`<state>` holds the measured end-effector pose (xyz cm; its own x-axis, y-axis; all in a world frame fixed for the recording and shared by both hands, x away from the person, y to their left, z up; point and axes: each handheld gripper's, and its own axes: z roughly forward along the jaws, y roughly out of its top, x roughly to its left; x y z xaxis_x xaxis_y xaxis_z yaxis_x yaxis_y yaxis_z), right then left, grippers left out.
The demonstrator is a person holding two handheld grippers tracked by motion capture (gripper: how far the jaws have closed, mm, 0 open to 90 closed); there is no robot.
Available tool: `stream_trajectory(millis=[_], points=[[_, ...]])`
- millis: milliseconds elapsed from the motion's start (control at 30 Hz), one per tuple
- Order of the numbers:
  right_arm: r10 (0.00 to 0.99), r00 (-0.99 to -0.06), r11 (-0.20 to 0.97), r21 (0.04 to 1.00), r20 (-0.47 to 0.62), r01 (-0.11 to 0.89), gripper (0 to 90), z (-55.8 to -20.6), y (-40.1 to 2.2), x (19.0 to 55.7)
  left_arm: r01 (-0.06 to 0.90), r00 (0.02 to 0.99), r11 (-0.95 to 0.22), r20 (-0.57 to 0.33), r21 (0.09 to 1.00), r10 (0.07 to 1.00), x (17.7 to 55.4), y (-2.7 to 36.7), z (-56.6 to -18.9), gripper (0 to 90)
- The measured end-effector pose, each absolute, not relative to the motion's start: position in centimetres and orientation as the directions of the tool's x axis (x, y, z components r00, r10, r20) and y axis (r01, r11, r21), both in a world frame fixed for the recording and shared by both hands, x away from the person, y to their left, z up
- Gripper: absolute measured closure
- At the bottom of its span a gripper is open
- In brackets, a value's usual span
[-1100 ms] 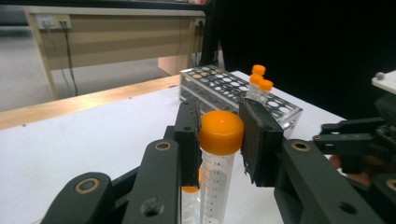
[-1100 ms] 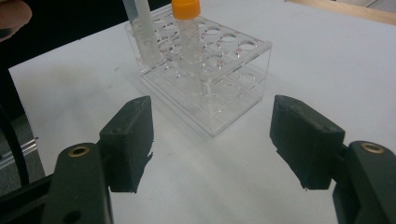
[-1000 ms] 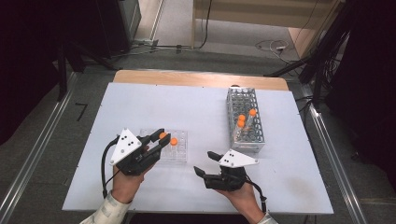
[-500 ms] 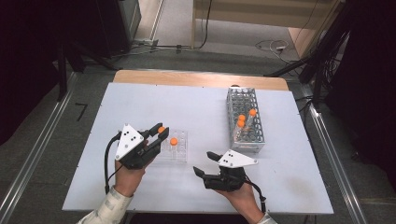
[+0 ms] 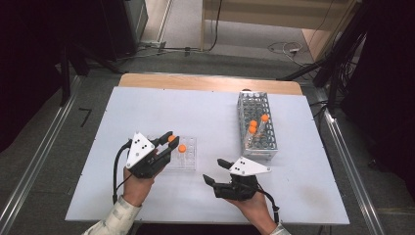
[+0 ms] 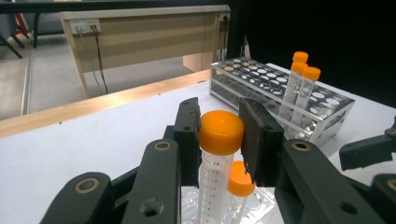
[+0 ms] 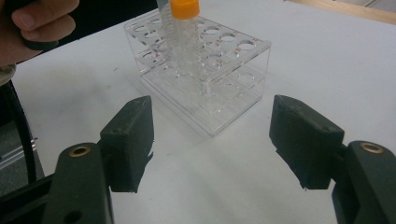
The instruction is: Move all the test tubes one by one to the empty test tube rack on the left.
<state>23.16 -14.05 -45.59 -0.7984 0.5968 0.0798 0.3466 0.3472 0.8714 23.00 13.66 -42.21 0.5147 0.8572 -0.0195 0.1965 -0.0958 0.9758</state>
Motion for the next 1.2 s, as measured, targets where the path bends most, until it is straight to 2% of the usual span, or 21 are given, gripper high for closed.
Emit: stream_trajectory(millis=[900, 1133, 1200], points=[[0.602, -0.795, 0.346, 0.871, 0.080, 0.350, 29.1, -45.57, -14.28, 23.17, 0.233, 0.519, -0.087, -0.049, 0.969, 0.853, 23.01, 13.73, -42.87, 65.0], [0.607, -0.791, 0.343, 0.873, 0.076, 0.347, 29.2, -45.55, -14.47, 23.25, 0.237, 0.519, -0.077, -0.059, 0.969, 0.853, 22.89, 13.72, -42.74, 58.4], [0.612, -0.787, 0.341, 0.872, 0.077, 0.351, 29.2, -45.52, -14.55, 23.27, 0.236, 0.514, -0.076, -0.058, 0.969, 0.856, 22.91, 13.69, -42.76, 52.8]])
